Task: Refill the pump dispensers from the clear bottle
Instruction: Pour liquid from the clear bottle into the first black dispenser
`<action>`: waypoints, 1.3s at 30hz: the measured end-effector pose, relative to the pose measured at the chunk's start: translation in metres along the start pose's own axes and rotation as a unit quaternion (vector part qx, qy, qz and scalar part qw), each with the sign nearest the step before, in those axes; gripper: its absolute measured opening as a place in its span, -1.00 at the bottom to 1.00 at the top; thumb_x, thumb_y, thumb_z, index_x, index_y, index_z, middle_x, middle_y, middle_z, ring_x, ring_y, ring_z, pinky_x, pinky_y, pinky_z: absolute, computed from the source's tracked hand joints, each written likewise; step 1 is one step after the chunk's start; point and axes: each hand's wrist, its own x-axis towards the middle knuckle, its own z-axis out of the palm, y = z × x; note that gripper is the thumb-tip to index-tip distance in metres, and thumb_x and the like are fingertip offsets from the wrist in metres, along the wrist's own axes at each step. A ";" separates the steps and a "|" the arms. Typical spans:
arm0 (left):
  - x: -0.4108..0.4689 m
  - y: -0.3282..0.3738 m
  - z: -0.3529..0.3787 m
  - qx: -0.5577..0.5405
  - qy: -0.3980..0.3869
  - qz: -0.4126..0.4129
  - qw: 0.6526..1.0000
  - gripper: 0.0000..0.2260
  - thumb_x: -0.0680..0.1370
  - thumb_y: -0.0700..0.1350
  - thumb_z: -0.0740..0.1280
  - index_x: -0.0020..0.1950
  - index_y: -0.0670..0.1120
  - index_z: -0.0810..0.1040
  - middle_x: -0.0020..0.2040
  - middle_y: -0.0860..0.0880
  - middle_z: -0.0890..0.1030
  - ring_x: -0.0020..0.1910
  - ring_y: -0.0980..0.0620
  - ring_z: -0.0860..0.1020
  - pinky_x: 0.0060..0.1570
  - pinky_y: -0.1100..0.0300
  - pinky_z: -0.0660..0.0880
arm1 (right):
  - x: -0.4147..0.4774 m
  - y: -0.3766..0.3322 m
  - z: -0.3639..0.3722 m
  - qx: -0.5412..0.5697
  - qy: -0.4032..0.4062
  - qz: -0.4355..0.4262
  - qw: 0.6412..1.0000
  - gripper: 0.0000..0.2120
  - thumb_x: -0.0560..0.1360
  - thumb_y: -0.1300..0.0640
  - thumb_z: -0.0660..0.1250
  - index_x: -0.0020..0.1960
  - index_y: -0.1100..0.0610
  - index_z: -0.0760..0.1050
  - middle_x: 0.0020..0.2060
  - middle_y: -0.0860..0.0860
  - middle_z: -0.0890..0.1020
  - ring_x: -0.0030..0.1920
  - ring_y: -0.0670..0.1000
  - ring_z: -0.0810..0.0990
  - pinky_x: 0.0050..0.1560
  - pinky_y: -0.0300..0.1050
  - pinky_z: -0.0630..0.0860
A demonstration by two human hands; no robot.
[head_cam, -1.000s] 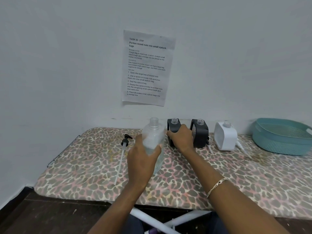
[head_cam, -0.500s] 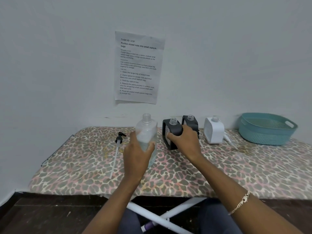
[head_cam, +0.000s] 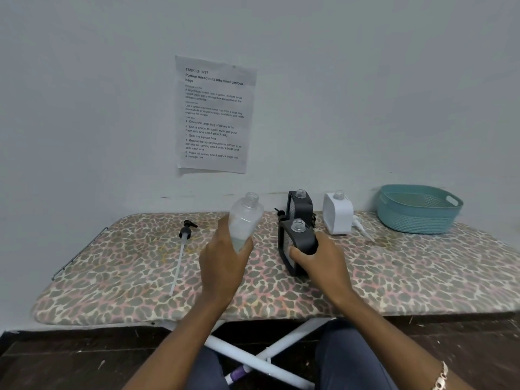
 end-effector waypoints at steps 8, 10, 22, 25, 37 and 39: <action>-0.001 0.005 0.002 0.069 -0.016 0.057 0.996 -0.40 0.47 -0.04 0.59 0.44 -0.15 0.47 0.01 -0.12 0.69 -0.19 -0.13 0.67 -0.29 0.14 0.42 | -0.014 0.014 0.006 0.055 -0.010 -0.022 0.998 -0.58 0.50 -0.03 0.53 0.24 -0.19 0.39 0.00 -0.30 0.60 0.01 -0.34 0.57 -0.15 -0.48 0.44; -0.002 0.007 0.002 0.093 -0.020 0.074 0.993 -0.39 0.46 -0.06 0.60 0.44 -0.16 0.47 0.02 -0.13 0.70 -0.18 -0.16 0.68 -0.31 0.11 0.48 | -0.016 0.020 0.008 0.051 -0.006 -0.034 0.998 -0.61 0.51 -0.03 0.53 0.22 -0.18 0.41 -0.01 -0.30 0.61 0.02 -0.37 0.58 -0.12 -0.49 0.45; 0.002 0.000 0.014 0.249 -0.040 0.165 0.953 -0.30 0.28 -0.09 0.72 0.35 -0.18 0.55 0.04 -0.12 0.70 -0.14 -0.12 0.71 -0.32 0.03 0.62 | -0.020 0.035 0.016 0.066 0.033 -0.092 0.993 -0.64 0.51 0.00 0.54 0.13 -0.32 0.44 -0.02 -0.28 0.65 0.02 -0.28 0.61 -0.05 -0.45 0.47; 0.002 0.000 0.016 0.259 -0.041 0.177 0.949 -0.27 0.25 -0.09 0.74 0.34 -0.19 0.55 0.07 -0.13 0.71 -0.11 -0.14 0.71 -0.27 -0.01 0.65 | -0.020 0.037 0.016 0.073 0.033 -0.097 0.992 -0.68 0.51 -0.02 0.54 0.15 -0.25 0.48 -0.03 -0.25 0.67 0.01 -0.25 0.63 -0.04 -0.41 0.49; 0.007 0.007 0.018 0.306 -0.072 0.187 0.931 -0.28 0.37 -0.12 0.66 0.44 -0.17 0.43 0.26 -0.16 0.65 0.12 -0.29 0.66 0.03 -0.19 0.66 | -0.017 0.041 0.017 0.064 0.034 -0.107 0.992 -0.66 0.49 -0.04 0.56 0.19 -0.19 0.51 0.02 -0.25 0.64 0.07 -0.29 0.57 -0.01 -0.48 0.43; 0.009 0.007 0.018 0.314 -0.076 0.190 0.927 -0.32 0.40 -0.15 0.63 0.45 -0.17 0.42 0.29 -0.17 0.63 0.16 -0.31 0.65 0.07 -0.21 0.65 | -0.016 0.041 0.017 0.061 0.034 -0.108 0.992 -0.66 0.49 -0.05 0.55 0.18 -0.21 0.50 0.03 -0.25 0.62 0.08 -0.28 0.56 -0.01 -0.46 0.44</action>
